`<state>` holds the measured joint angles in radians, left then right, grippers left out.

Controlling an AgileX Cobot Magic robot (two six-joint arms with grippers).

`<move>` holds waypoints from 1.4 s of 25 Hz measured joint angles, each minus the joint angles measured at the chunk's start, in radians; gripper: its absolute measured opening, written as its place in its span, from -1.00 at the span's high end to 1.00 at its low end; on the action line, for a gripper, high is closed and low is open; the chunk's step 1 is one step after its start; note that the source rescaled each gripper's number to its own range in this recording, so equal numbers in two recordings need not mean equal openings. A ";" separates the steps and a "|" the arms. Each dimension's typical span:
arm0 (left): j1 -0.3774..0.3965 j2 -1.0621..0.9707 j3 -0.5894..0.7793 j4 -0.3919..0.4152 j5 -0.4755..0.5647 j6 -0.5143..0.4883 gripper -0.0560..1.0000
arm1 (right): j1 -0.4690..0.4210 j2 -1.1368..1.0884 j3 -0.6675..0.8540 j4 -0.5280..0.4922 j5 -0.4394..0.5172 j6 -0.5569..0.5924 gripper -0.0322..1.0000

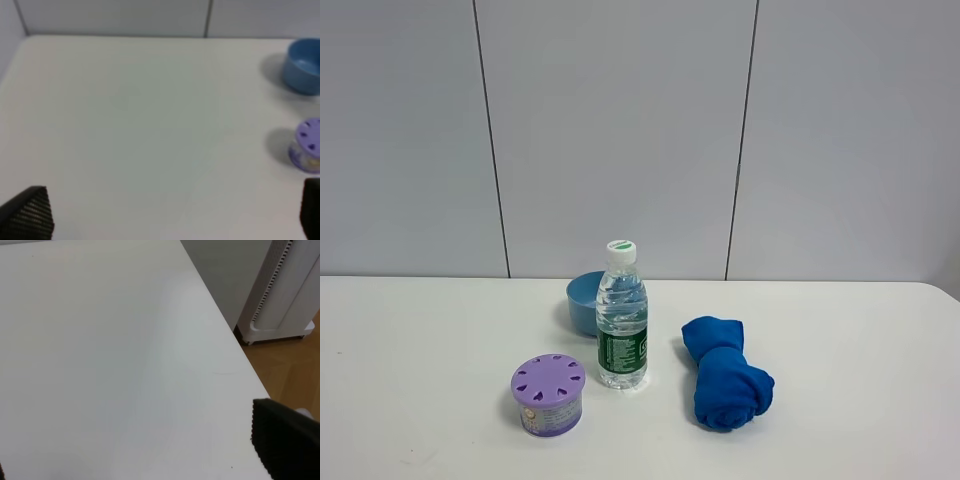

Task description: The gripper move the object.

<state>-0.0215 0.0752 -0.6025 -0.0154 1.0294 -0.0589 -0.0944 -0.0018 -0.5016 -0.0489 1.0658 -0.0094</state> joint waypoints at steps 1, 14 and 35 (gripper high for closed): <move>0.000 -0.010 0.014 -0.009 0.003 0.000 -1.00 | 0.000 0.000 0.000 0.000 0.000 0.000 -1.00; 0.000 -0.081 0.092 0.044 0.027 0.051 -1.00 | 0.000 0.000 0.000 0.000 0.000 0.000 -1.00; 0.000 -0.081 0.094 0.062 0.028 0.059 -1.00 | 0.000 0.000 0.000 0.000 0.000 0.000 -1.00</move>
<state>-0.0215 -0.0055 -0.5083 0.0462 1.0573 0.0000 -0.0944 -0.0018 -0.5016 -0.0489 1.0658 -0.0094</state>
